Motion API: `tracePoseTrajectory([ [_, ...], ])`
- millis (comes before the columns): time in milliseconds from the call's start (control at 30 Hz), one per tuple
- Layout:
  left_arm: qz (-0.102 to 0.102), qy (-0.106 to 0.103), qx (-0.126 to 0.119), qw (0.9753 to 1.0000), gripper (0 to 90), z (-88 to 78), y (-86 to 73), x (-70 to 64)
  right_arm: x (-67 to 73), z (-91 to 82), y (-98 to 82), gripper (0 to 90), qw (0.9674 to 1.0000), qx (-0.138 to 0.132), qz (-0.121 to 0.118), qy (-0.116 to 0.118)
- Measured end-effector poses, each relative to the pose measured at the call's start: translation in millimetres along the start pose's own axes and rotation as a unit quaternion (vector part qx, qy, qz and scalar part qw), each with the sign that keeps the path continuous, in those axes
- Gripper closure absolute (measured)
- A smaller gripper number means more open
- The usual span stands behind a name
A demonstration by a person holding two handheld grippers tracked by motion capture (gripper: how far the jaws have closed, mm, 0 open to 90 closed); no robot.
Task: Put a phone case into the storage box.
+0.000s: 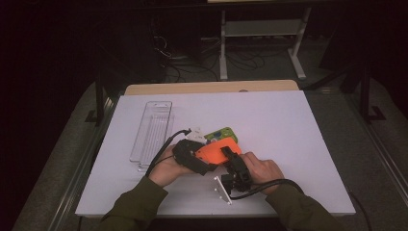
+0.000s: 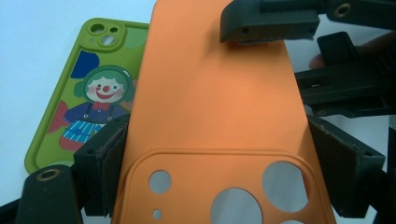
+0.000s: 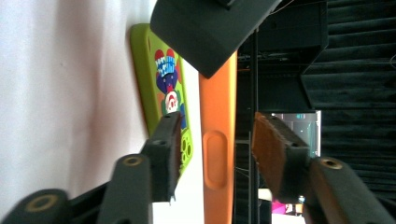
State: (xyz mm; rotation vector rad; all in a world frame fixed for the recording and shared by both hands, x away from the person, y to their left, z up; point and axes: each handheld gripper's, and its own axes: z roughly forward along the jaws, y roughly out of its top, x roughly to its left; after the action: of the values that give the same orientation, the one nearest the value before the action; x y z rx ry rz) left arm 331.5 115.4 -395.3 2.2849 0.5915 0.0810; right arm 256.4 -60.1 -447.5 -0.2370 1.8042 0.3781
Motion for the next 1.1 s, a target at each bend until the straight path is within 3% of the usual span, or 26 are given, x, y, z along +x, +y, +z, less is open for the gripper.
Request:
tracePoseTrajectory([
  [400, -0.002, 0.0, 0.002, 1.0, 15.7, -0.1, -0.3, 0.9, -0.1, -1.6, 0.7, 65.8, 0.9999, -0.003, -0.007, -0.01],
  [467, 0.008, 0.001, 0.01, 0.9999, 15.7, -1.7, -0.1, 2.4, -0.2, -1.7, 0.6, 67.7, 0.9999, -0.002, -0.009, -0.01],
  [633, -0.002, -0.001, 0.0, 1.0, 15.6, -1.0, -0.3, 1.7, 0.4, -2.1, 1.4, 73.3, 0.9998, -0.002, -0.019, -0.007],
  [1100, -0.022, -0.022, -0.004, 0.9995, 15.0, -0.3, -0.7, 4.8, -1.2, -3.8, 1.2, 81.0, 0.9999, 0.002, -0.015, -0.007],
])
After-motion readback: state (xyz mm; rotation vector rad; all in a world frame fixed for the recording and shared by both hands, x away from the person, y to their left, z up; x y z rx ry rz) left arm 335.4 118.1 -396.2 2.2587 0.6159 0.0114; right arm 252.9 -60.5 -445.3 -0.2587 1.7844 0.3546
